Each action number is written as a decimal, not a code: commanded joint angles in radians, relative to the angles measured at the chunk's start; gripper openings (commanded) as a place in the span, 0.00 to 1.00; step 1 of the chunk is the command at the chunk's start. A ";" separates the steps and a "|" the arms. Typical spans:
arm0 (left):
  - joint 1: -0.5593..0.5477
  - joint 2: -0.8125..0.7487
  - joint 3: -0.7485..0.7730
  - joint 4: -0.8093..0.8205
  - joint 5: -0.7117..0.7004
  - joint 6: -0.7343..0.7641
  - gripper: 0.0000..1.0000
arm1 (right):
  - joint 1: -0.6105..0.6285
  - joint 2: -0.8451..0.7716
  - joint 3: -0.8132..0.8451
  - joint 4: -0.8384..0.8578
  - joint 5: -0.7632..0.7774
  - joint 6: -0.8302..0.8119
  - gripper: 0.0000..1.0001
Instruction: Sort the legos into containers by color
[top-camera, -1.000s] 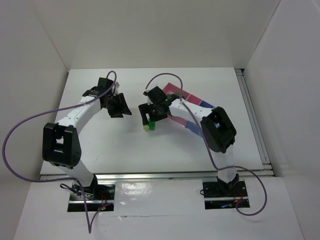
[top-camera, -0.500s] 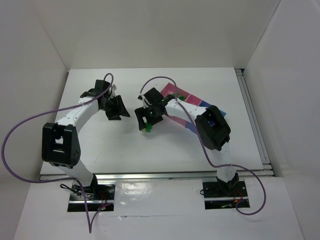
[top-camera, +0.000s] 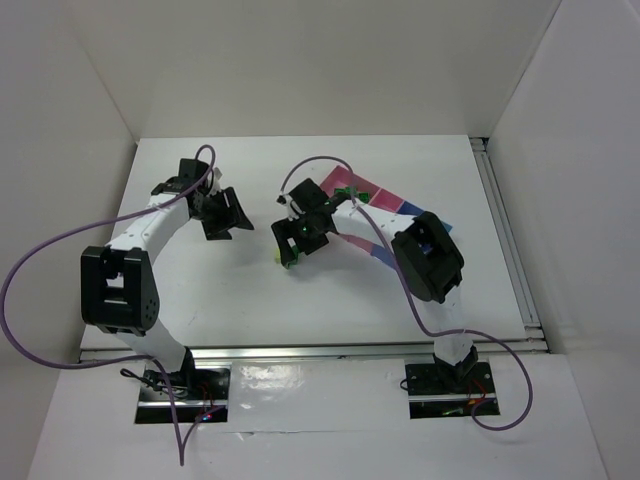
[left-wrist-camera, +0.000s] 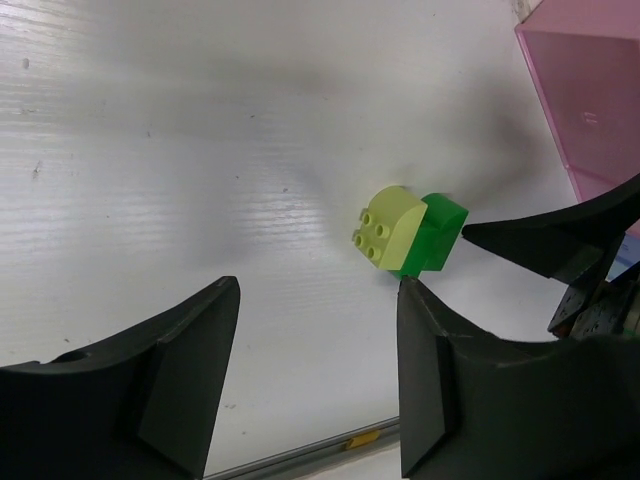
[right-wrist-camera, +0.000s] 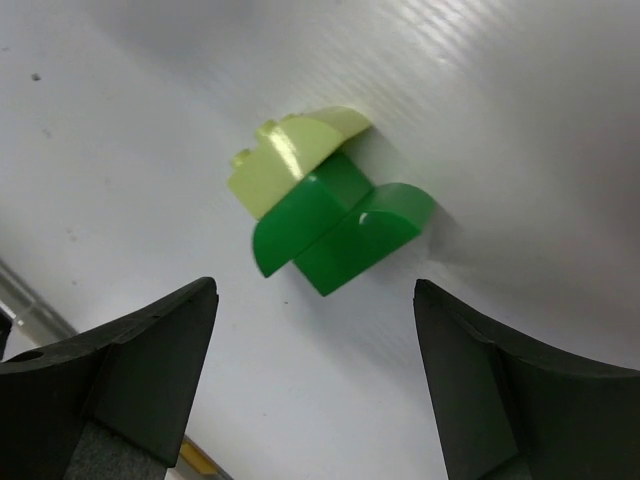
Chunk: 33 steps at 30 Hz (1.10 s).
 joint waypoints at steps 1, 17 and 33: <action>0.007 -0.014 0.022 0.000 0.034 0.004 0.69 | -0.001 -0.031 0.053 -0.048 0.135 0.031 0.87; 0.007 0.004 0.021 0.018 0.074 0.004 0.69 | 0.029 0.052 0.131 -0.077 0.118 0.094 0.90; 0.007 0.024 0.021 0.027 0.107 0.013 0.69 | 0.013 0.064 0.186 -0.027 0.101 -0.156 1.00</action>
